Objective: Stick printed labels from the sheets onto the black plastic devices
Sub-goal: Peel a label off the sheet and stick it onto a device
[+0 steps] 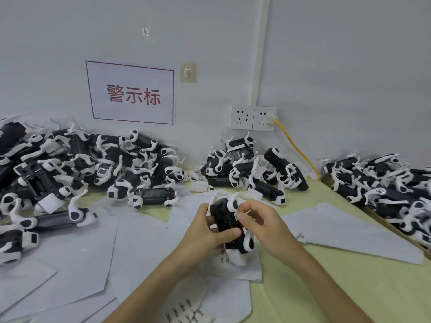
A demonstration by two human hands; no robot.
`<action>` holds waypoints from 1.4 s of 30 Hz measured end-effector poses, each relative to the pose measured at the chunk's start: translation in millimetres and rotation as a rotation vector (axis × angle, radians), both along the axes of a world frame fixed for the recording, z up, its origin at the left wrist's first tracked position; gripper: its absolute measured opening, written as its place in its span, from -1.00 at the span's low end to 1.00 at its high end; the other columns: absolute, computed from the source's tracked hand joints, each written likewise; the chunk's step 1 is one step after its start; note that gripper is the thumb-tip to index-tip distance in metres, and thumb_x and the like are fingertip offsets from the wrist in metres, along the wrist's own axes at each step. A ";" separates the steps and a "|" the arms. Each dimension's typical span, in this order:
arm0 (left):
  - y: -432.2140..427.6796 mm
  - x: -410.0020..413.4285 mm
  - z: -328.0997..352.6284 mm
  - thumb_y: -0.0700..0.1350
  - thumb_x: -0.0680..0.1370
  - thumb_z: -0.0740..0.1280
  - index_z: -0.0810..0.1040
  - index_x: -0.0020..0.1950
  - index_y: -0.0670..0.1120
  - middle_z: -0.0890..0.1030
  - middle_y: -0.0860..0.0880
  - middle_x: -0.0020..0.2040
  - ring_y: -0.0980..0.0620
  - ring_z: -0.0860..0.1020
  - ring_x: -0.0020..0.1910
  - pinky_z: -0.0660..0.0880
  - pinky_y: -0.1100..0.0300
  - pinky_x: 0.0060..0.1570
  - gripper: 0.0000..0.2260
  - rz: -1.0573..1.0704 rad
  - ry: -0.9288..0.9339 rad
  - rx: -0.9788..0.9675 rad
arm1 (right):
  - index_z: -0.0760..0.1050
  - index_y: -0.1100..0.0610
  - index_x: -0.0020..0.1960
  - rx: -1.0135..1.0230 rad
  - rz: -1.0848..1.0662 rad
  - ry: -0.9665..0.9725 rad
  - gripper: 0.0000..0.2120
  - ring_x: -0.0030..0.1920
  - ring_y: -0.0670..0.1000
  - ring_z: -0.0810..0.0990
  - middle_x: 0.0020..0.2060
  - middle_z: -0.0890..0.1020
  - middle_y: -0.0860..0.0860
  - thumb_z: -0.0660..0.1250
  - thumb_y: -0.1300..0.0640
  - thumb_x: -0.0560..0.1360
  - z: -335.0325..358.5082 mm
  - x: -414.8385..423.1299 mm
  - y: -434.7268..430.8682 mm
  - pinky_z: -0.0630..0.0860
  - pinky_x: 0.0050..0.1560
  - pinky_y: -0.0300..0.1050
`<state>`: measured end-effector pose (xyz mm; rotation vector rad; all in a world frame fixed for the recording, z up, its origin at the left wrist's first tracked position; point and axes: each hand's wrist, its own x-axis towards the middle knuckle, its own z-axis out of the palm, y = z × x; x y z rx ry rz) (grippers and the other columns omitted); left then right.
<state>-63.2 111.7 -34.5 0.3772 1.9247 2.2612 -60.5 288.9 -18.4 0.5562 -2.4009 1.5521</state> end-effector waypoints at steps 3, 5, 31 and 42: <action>-0.1 0.3 0.3 -0.32 0.46 0.53 0.40 0.28 -0.11 0.67 -0.13 0.12 -0.09 0.73 -0.01 0.65 0.10 -0.12 -0.52 0.002 0.003 -0.001 | 0.55 0.09 -0.11 0.000 -0.007 0.000 -0.86 -0.26 -0.19 0.50 -0.32 0.56 -0.24 0.32 0.22 0.62 -0.2 0.3 -1.1 0.40 -0.17 -0.33; -0.4 0.7 0.4 -0.32 0.46 0.53 0.40 0.28 -0.12 0.66 -0.14 0.14 -0.09 0.73 0.00 0.65 0.10 -0.11 -0.52 0.002 0.002 -0.003 | 0.55 0.09 -0.11 0.000 -0.012 0.005 -0.86 -0.26 -0.20 0.51 -0.32 0.57 -0.25 0.33 0.22 0.62 -0.2 0.4 -1.9 0.39 -0.17 -0.35; -1.6 4.9 -0.1 -0.30 0.52 0.48 0.44 0.32 -0.02 0.67 -0.07 0.13 0.06 0.70 0.06 0.62 0.19 -0.01 -0.55 -0.027 0.097 -0.110 | 0.61 0.07 -0.25 -0.263 -0.005 -0.141 -0.84 -0.20 -0.02 0.62 -0.26 0.67 -0.02 0.53 0.21 0.46 2.2 0.8 2.2 0.51 -0.06 -0.16; -3.8 6.7 0.9 -0.24 0.56 0.46 0.44 0.38 0.02 0.68 -0.05 0.16 0.02 0.68 0.14 0.62 0.13 0.07 -0.56 -0.079 0.119 -0.112 | 0.66 -0.03 -0.23 -0.324 0.035 -0.113 -0.77 -0.28 -0.09 0.59 -0.27 0.67 -0.07 0.48 0.27 0.49 0.2 -1.1 1.2 0.51 -0.22 -0.29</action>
